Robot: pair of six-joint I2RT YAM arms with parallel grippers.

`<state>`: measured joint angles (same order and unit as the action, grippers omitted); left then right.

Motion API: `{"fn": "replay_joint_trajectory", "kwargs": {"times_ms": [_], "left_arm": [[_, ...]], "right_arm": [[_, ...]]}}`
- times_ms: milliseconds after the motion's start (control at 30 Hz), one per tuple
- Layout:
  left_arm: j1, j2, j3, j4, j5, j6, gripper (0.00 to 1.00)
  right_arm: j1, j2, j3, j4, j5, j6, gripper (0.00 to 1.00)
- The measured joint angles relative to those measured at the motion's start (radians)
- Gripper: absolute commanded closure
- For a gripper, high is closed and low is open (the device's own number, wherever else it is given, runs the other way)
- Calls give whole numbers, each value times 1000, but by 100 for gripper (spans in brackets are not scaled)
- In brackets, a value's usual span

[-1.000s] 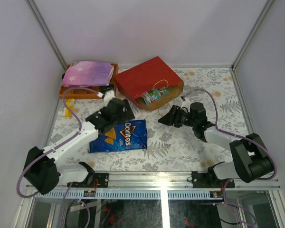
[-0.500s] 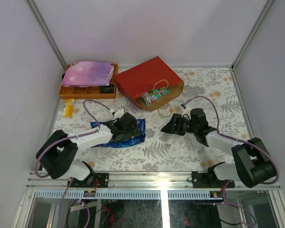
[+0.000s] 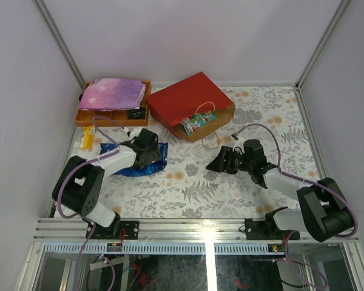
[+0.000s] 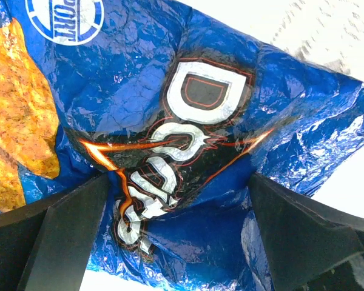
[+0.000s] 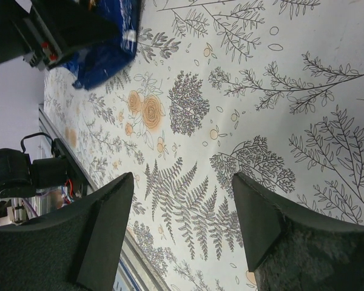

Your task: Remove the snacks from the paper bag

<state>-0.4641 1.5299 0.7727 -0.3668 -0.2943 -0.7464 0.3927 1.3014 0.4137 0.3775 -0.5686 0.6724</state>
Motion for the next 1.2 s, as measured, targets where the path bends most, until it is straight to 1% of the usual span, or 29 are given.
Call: {"fn": "replay_joint_trajectory", "kwargs": {"times_ms": [133, 333, 467, 733, 1000, 1200], "left_arm": [[108, 40, 45, -10, -2, 69, 0], [173, 116, 139, -37, 5, 151, 0], [175, 169, 191, -30, 37, 184, 0], [175, 219, 232, 14, 98, 211, 0], [172, 301, 334, 7, 99, 247, 0], [172, 320, 366, -11, 70, 250, 0]], "right_arm": [[0, -18, -2, -8, 0, -4, 26], [0, -38, -14, -13, -1, -7, 26], [0, -39, -15, -18, -1, -8, 26], [0, -39, -15, -31, -1, -14, 25], [0, -19, -15, -23, -8, -14, 25], [0, 14, -15, -14, -24, -17, 25]]}}
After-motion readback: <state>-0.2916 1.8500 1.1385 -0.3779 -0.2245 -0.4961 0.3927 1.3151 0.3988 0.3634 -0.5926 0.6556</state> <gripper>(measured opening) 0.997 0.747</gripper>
